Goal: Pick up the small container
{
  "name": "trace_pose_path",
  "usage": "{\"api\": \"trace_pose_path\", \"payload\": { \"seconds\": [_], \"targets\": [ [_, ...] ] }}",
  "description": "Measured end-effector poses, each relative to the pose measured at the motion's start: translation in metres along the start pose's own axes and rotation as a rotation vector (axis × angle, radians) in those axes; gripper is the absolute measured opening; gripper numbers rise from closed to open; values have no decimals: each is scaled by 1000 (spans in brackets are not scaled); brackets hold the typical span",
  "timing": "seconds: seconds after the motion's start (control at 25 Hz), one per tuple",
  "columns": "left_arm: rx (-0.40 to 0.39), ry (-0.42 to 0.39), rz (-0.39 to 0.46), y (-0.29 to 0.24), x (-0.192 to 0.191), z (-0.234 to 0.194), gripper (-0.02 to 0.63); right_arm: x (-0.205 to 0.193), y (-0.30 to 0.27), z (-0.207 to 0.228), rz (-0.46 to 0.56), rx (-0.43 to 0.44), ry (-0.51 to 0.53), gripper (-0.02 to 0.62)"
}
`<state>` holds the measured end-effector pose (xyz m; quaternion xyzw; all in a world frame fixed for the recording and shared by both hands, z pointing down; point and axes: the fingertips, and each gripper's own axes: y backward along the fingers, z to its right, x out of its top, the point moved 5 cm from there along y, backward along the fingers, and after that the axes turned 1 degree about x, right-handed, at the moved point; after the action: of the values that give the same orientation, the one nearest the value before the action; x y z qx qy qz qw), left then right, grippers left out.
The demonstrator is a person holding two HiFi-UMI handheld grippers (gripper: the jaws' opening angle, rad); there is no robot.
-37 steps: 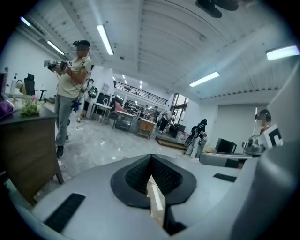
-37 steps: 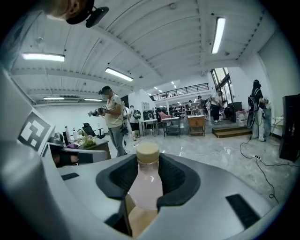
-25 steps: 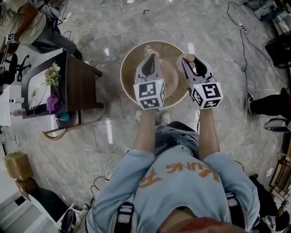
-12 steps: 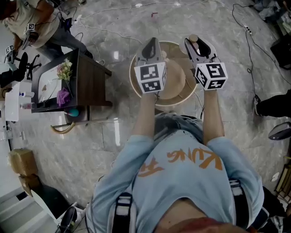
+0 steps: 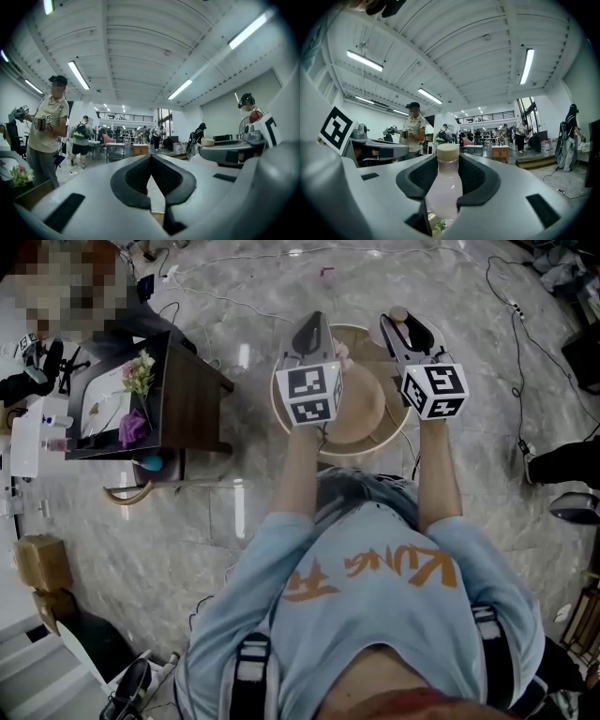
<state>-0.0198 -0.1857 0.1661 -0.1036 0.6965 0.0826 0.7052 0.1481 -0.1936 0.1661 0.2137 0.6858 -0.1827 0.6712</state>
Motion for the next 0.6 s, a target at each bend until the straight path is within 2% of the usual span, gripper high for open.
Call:
{"api": "trace_pose_path", "payload": {
  "seconds": [0.6],
  "targets": [
    [-18,-17,-1,-10,1,18,23,-1,5,19,1,-7,0,150]
  ]
}}
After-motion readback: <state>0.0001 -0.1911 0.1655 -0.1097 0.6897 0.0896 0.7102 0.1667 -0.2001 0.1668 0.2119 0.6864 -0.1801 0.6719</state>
